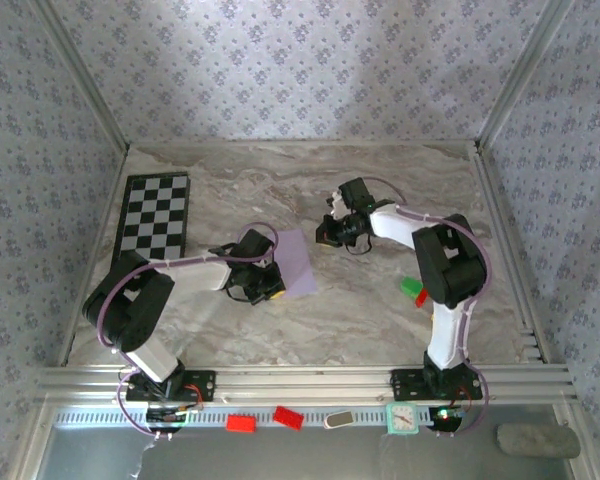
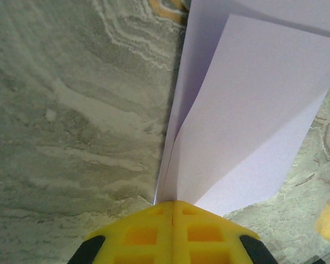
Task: Fold a paper plane with a square sheet of paper (pick it up from the middle)
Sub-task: Fold the triangle a second time at the center of the table.
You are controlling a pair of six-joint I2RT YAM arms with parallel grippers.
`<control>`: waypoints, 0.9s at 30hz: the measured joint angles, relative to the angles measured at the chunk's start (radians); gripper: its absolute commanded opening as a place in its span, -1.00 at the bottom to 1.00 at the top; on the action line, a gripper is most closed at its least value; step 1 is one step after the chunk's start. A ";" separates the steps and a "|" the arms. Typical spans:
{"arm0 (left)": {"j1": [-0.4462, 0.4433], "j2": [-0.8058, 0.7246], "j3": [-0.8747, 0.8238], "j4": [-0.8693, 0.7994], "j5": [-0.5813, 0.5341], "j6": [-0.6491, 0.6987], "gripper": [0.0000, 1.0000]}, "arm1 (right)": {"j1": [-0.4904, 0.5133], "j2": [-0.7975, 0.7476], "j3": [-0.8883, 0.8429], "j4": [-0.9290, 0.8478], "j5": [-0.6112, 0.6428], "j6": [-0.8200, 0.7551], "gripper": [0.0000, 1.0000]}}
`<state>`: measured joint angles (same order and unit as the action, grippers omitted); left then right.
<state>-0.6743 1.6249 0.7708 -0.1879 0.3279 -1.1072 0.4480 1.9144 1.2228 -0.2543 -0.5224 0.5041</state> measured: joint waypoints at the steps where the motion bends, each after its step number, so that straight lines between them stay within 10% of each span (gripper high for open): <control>1: 0.000 0.000 0.001 -0.003 0.000 0.003 -1.00 | 0.015 -0.016 -0.002 0.000 0.000 0.001 -0.96; 10: 0.000 0.000 0.016 -0.038 0.000 0.023 -1.00 | 0.169 0.030 -0.042 0.037 -0.016 0.029 -0.97; 27: 0.000 0.027 0.154 -0.041 0.021 0.161 -0.89 | 0.165 0.080 -0.039 0.039 -0.026 0.033 -1.00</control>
<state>-0.6739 1.6516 0.9253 -0.2291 0.3485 -0.9463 0.6132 1.9945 1.1843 -0.2157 -0.5484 0.5373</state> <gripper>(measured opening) 0.072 0.055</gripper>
